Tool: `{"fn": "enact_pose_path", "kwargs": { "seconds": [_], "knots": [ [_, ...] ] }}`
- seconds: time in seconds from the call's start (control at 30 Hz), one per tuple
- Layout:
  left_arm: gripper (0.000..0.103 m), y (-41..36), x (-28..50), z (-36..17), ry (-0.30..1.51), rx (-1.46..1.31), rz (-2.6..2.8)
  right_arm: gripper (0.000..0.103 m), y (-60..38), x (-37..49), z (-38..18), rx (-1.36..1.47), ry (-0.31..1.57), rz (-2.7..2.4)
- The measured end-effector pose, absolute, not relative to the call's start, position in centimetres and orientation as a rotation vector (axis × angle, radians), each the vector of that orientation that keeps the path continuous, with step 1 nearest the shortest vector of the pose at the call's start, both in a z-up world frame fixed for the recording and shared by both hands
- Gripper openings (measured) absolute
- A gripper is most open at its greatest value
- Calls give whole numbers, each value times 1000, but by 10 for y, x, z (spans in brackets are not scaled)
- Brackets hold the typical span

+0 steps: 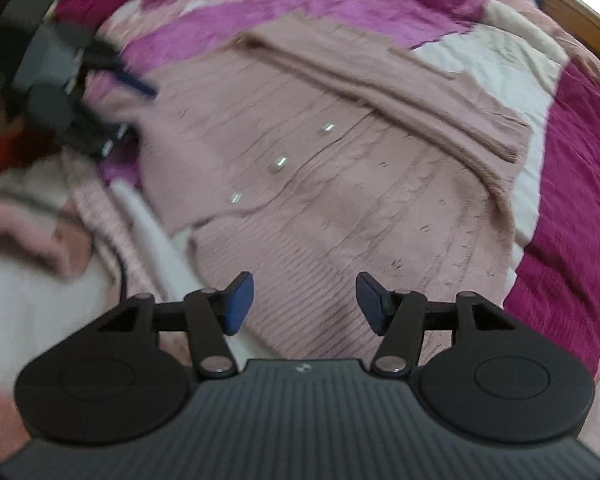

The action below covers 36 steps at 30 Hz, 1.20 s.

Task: Fold small clothes
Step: 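Close the left tool on the hem while the right tool regrasps the hem, then lift the hem with both tools and fold it toward the collar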

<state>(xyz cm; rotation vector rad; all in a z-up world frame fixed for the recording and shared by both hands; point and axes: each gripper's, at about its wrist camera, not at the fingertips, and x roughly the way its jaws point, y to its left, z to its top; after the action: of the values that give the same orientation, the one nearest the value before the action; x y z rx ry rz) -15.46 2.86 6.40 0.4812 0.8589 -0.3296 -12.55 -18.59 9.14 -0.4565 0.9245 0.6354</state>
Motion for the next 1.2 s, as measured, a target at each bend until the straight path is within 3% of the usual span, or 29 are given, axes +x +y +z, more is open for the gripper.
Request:
{"fn": "enact_pose_path", "kwargs": {
  "seconds": [0.3,0.53,0.67,0.77,0.87,1.03,1.2],
  "knots": [
    [66,34,-146,67,873,387,-282,61,-162,-116,65,-506,972,659],
    [55,35,-141,71,871,338,-278,59,-161,-113,64,-499,979,653],
    [43,34,-141,70,874,311,-287,58,-161,-111,62,-503,972,633],
    [41,35,-140,71,867,297,-286,57,-161,-106,61,-481,955,583],
    [41,35,-139,73,864,292,-284,47,-162,-97,60,-475,935,520],
    [41,30,-142,65,873,364,-294,45,-164,-98,57,-475,932,524],
    [44,22,-148,47,854,456,-274,23,-169,-98,59,-431,913,484]
  ]
}}
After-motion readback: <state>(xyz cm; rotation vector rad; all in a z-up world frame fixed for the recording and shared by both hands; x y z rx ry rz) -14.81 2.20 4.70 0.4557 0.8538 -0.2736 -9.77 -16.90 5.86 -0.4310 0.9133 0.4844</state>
